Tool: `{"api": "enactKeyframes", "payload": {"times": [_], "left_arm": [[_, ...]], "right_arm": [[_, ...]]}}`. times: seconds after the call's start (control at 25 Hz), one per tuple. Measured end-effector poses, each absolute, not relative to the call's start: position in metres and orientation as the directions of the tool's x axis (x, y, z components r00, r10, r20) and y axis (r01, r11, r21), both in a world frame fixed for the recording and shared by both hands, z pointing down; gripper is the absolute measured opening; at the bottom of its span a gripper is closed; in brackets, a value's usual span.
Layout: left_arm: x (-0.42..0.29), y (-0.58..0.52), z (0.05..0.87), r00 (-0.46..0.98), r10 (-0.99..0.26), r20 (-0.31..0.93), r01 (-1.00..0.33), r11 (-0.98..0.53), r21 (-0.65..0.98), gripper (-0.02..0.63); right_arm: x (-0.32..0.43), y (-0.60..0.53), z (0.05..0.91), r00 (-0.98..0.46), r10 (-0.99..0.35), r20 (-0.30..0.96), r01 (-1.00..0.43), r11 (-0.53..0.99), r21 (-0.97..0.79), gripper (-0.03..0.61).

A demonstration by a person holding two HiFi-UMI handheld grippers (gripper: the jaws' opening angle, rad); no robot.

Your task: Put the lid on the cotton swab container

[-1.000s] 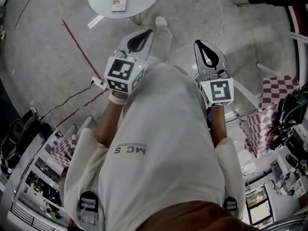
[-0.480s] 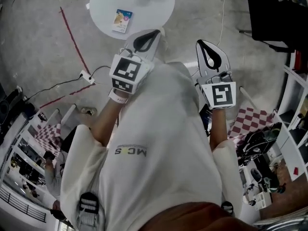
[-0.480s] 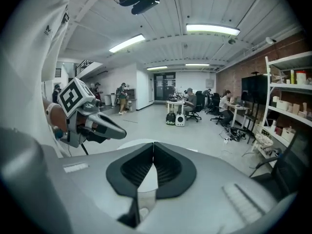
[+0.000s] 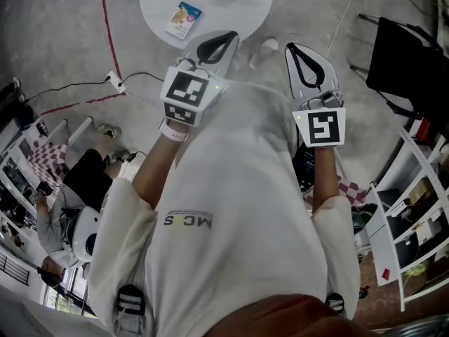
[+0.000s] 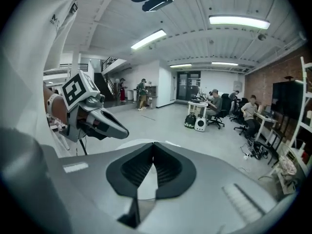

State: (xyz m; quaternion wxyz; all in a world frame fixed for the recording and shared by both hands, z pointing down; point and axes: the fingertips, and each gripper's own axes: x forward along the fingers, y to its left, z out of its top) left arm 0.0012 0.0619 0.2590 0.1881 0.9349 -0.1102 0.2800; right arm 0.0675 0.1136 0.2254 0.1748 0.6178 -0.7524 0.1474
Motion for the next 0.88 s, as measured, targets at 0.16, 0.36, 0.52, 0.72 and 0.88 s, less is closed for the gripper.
{"api": "enactKeyframes", "payload": {"times": [0.16,0.36,0.52,0.72,0.88], "left_arm": [[0.005,0.045,0.266,0.801,-0.156,0.578,-0.366,-0.892,0.266,0.0],[0.006,0.03,0.286,0.782,-0.186,0.595,-0.408,-0.874,0.263,0.0],[0.003,0.016,0.306,0.772,-0.218,0.598,-0.444,-0.858,0.261,0.0],[-0.001,0.0,0.328,0.759,-0.274,0.591,-0.511,-0.813,0.279,0.0],[-0.002,-0.009,0.342,0.748,-0.305,0.59,-0.543,-0.793,0.278,0.0]], "right_arm": [[0.069,0.091,0.238,-0.231,-0.861,0.453,-0.968,0.251,-0.016,0.001],[0.071,0.062,0.266,-0.261,-0.825,0.501,-0.956,0.294,-0.015,0.002],[0.064,0.038,0.291,-0.292,-0.802,0.521,-0.943,0.332,-0.019,0.0],[0.06,0.017,0.318,-0.304,-0.787,0.537,-0.938,0.345,-0.026,0.0],[0.059,0.002,0.339,-0.309,-0.778,0.548,-0.936,0.35,-0.03,0.0]]}}
